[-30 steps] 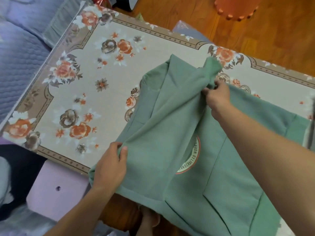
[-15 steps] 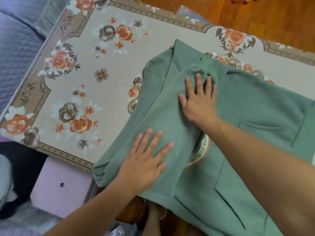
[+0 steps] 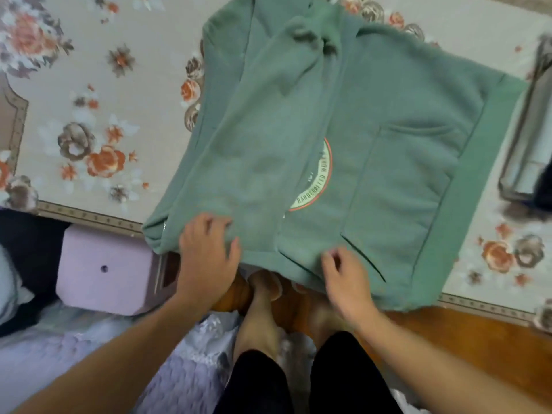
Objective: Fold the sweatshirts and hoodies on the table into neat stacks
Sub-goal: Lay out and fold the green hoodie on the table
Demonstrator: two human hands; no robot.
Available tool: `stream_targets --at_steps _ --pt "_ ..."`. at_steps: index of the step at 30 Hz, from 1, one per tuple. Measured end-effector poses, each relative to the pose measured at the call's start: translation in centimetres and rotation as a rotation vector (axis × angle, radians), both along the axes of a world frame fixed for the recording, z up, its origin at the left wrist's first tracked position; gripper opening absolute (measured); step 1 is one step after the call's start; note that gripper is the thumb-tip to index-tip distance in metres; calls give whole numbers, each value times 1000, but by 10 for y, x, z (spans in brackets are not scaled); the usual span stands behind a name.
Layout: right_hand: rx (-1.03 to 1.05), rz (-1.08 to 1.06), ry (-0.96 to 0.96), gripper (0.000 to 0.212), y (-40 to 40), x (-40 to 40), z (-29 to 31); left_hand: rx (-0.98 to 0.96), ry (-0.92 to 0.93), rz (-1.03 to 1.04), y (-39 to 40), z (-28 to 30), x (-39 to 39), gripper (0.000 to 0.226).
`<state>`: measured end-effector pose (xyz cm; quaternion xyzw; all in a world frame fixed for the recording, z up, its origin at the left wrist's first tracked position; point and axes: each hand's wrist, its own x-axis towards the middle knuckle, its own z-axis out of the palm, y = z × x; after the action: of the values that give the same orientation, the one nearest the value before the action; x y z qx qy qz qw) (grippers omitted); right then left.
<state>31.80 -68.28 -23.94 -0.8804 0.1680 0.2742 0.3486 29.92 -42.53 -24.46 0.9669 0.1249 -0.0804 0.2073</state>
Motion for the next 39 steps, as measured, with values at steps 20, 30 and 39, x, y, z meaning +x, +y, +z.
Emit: stream_targets --at_steps 20,30,39 --pt "1027 -1697 112 44 -113 -92 21 -1018 331 1438 8 -10 2 60" --pt "-389 -1058 105 63 -131 9 43 -1104 159 1508 23 -23 42 60" --pt "-431 270 -355 58 -128 296 -7 -1129 36 1581 4 -15 39 52"
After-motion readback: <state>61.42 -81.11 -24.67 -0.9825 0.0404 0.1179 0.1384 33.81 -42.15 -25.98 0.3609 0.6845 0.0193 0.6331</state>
